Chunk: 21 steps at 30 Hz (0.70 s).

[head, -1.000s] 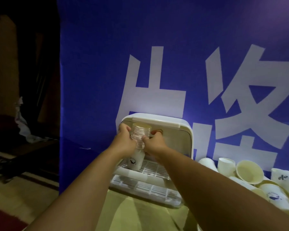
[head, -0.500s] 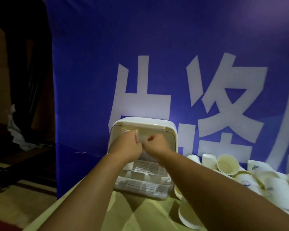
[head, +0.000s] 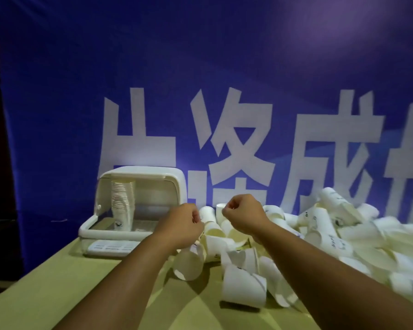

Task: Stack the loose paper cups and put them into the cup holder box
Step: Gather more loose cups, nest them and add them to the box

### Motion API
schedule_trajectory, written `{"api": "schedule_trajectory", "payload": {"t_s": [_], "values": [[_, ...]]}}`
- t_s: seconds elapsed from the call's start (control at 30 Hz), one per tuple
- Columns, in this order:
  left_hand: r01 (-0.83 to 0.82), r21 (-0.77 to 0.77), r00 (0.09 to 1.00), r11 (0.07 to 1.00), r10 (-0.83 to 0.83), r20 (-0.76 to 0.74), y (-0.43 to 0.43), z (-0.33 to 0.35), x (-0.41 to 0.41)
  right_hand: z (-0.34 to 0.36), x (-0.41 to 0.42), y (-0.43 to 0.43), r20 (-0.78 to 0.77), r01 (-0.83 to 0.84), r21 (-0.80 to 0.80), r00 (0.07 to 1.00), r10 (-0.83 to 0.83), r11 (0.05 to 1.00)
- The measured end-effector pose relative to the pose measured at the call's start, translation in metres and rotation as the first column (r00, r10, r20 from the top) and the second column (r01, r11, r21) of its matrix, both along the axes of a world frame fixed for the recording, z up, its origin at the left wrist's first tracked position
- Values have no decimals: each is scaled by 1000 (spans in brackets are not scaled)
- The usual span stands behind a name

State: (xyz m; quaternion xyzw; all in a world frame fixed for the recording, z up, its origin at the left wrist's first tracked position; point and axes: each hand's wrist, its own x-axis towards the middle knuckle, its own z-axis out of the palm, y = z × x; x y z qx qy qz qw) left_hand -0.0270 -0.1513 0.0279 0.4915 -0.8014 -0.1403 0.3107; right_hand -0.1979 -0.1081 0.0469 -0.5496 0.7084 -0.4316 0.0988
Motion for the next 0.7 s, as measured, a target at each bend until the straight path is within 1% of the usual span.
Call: {"api": "schedule_trajectory", "payload": {"t_s": [0.1,0.2,0.33,0.4,0.47,0.5,0.6,0.7], "values": [[51,11,999,999,-51,14,12,-10,-29,-1,-39,25,-66,51,-1,996,-51,999],[48,-2,997,999,-48,66,16,-19,-52,-6,-68,32,-164,138,41,978,-129,990],[-73,-28,990,997,76,119,9,-34,-64,-20,-83,25,-288,265,103,931,-226,959],[-130,-101,972,986,146,181,5,-39,-62,-28,-87,18,-367,331,143,893,-261,933],[-137,-166,956,977,174,236,1,-44,-59,-36,-91,9,-394,360,225,884,-253,906],[-133,-168,957,977,171,236,0,-45,-58,-38,-92,5,-386,358,264,890,-242,896],[-116,-138,965,984,144,218,-2,-48,-58,-40,-92,-2,-364,326,329,910,-200,886],[-96,-126,979,987,116,166,-4,-53,-61,-38,-92,-7,-413,310,341,897,-154,888]]}}
